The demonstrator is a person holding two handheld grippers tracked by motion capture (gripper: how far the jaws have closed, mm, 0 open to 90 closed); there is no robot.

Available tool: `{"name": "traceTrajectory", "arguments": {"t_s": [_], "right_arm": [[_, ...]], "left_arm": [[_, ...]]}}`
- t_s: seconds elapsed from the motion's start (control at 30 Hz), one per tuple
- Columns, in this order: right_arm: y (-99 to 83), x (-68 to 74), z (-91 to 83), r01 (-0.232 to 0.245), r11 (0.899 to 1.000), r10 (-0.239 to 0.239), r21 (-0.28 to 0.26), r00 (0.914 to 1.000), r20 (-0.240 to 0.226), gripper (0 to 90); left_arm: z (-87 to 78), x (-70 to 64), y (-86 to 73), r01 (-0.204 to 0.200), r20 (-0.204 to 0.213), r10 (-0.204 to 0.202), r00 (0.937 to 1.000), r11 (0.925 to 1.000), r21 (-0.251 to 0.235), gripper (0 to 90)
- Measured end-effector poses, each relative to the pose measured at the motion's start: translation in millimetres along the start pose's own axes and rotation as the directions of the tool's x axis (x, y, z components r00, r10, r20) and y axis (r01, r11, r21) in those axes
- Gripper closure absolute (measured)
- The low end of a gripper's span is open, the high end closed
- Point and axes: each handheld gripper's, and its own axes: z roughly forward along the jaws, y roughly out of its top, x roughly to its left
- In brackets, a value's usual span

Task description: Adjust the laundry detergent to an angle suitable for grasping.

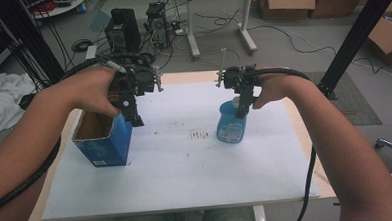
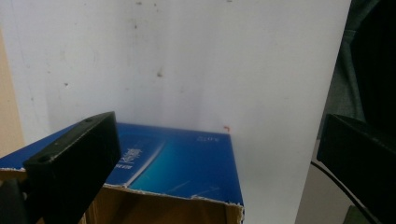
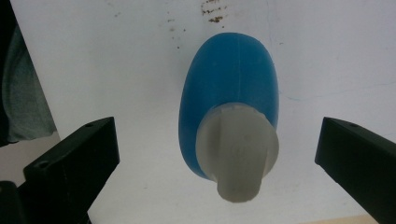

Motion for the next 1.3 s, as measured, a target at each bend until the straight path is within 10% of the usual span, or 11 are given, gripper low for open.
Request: {"name": "traceTrajectory", "arguments": {"t_s": [1.3], "right_arm": [[3.3,-8.3,42.6,-0.002,1.0,0.002,0.028,0.9999,-0.015,1.4]], "left_arm": [[8.3,2.8,0.5,-0.002,0.007,0.002,1.0,1.0,0.003,0.1]]}}
